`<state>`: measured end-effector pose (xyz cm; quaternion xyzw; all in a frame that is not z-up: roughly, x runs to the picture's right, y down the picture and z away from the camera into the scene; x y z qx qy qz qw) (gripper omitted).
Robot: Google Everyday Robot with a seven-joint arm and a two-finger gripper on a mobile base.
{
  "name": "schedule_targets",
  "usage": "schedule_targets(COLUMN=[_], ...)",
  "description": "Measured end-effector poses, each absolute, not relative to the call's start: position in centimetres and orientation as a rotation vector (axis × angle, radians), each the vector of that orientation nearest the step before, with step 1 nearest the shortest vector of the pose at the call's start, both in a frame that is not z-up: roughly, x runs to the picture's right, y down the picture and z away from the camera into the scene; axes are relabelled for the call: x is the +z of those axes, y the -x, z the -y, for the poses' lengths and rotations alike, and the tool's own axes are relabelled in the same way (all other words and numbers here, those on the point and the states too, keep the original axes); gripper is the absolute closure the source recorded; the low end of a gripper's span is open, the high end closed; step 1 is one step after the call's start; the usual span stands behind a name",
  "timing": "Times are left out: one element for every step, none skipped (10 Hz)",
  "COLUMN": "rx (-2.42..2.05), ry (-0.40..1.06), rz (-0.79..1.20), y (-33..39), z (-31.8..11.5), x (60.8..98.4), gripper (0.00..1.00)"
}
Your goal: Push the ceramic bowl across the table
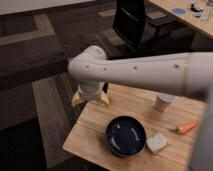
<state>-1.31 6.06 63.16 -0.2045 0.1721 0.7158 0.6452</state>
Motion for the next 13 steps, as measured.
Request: schedule_targets(rx=[1.631,1.631,1.63,1.63,1.63,1.654,1.68,1.719,1.734,1.721,1.698,1.658,1.648], ry=[0.463,0.464,0.465,0.464,0.466,0.476,0.475,0.475,0.444,0.383,0.356,0.297,0.28], rz=[-0.391,-0.389,-0.389,-0.389,-0.392,-0.441,-0.497,-0.526,-0.539,-0.604,-0.633,-0.702,-0.723], y=[1.2,1.3,1.4,1.3,1.3,-0.4,-2.9,-5.1,-7.3,-11.8,-13.6,-17.4,-18.5], z=[-6.1,-6.1,-6.1,-6.1,-6.2,-8.0,-9.7,-10.8,-11.1,-12.1,-12.5,-13.0,-13.2], x=[63.1,63.1,63.1,63.1,63.1,64.1,65.3,66.4,67.0,67.9,68.2,68.4,68.4], gripper=[0.2,0.2,0.2,0.2,0.2,0.2,0.2,0.2,0.2,0.2,0.2,0.2,0.2])
